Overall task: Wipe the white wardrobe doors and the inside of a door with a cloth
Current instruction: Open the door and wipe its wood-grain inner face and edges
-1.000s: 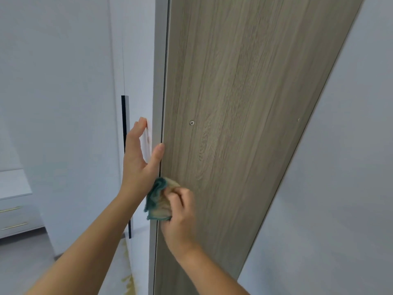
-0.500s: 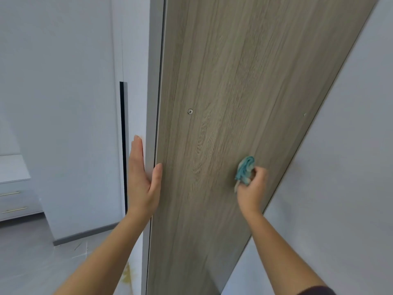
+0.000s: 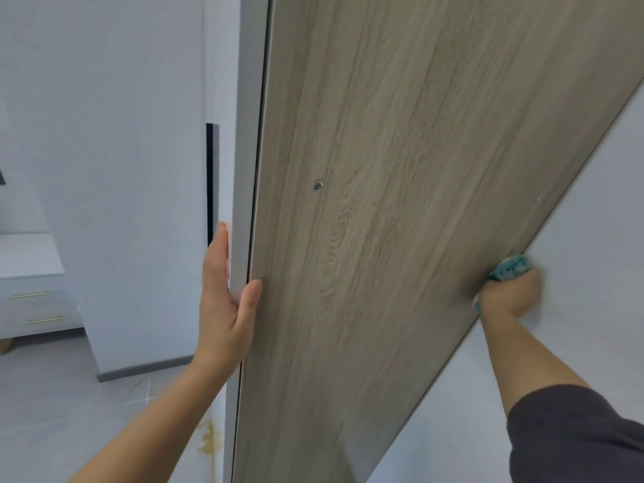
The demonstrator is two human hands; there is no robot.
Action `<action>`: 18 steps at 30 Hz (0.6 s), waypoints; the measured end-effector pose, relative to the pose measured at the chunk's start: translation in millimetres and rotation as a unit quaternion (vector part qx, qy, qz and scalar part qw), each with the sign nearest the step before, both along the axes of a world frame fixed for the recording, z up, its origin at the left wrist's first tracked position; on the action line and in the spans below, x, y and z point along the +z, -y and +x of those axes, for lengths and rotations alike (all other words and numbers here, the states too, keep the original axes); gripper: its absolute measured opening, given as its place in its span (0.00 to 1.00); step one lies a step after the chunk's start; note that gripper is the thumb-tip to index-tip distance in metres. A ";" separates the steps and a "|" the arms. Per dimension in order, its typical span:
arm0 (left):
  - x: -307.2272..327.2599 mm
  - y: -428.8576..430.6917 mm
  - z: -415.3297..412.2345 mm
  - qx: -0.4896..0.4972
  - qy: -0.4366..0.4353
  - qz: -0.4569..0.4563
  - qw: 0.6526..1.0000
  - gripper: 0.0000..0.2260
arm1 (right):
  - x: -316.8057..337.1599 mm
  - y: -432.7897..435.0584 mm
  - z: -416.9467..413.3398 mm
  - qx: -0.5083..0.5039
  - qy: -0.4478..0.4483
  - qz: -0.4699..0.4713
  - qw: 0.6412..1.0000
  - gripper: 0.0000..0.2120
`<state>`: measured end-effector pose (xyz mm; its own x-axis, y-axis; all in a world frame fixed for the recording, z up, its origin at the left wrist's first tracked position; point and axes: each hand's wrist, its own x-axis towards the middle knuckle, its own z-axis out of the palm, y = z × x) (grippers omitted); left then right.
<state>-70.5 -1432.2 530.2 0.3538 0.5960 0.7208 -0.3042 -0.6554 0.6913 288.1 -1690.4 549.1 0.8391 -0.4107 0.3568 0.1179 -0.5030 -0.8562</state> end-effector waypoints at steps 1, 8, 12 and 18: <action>0.4 0.1 0.2 0.000 0.000 -0.001 1.000 0.35 | -3.9 -0.5 -1.6 0.002 0.004 0.000 1.000 0.26; 0.9 0.1 -0.3 -0.014 0.002 -0.009 1.000 0.31 | -37.3 -22.6 -69.5 0.081 0.036 0.052 0.995 0.17; 2.0 2.3 -2.9 -0.037 0.003 -0.017 0.999 0.30 | -68.7 -49.8 -132.2 0.121 0.040 0.090 0.988 0.15; 0.3 1.9 -6.4 -0.049 -0.014 -0.031 0.998 0.30 | -94.0 -97.3 -214.3 0.227 0.062 0.170 0.957 0.26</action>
<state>-76.9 -1434.1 530.5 0.4320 0.6009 0.6725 -0.3452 -0.5787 0.7389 73.8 -1593.1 455.1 0.9181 -0.1235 0.3766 0.3703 -0.0708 -0.9262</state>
